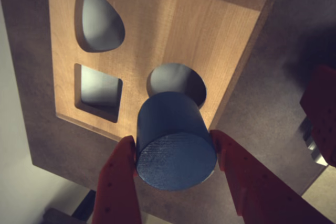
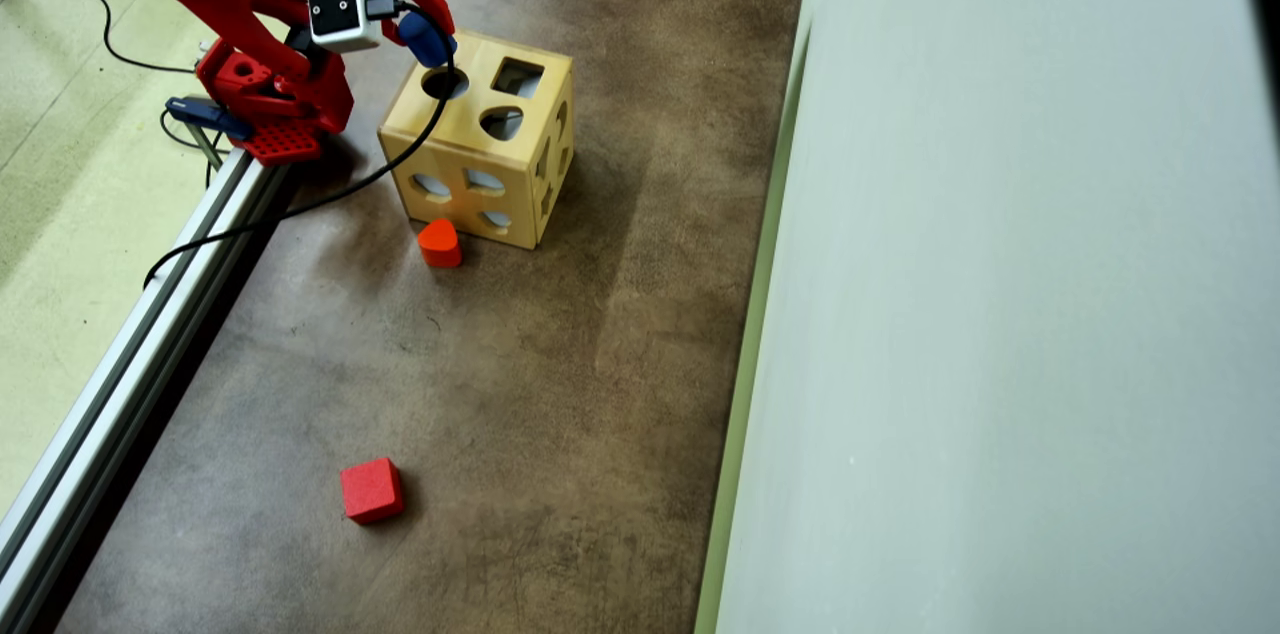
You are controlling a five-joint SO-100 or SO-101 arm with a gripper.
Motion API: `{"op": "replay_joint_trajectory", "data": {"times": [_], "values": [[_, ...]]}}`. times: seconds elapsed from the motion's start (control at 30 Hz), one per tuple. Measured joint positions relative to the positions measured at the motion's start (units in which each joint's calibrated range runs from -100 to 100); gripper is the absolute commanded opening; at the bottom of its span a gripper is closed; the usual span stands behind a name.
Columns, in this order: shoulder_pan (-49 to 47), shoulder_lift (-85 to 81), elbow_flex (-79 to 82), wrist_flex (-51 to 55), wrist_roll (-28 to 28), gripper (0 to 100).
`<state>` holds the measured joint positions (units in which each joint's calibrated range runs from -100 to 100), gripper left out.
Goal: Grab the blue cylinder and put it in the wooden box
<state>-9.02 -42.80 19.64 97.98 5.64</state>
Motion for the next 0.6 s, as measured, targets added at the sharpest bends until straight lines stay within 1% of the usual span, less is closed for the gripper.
{"op": "replay_joint_trajectory", "data": {"times": [0.6], "values": [[0.0,2.46,0.54,0.0,0.0,15]]}}
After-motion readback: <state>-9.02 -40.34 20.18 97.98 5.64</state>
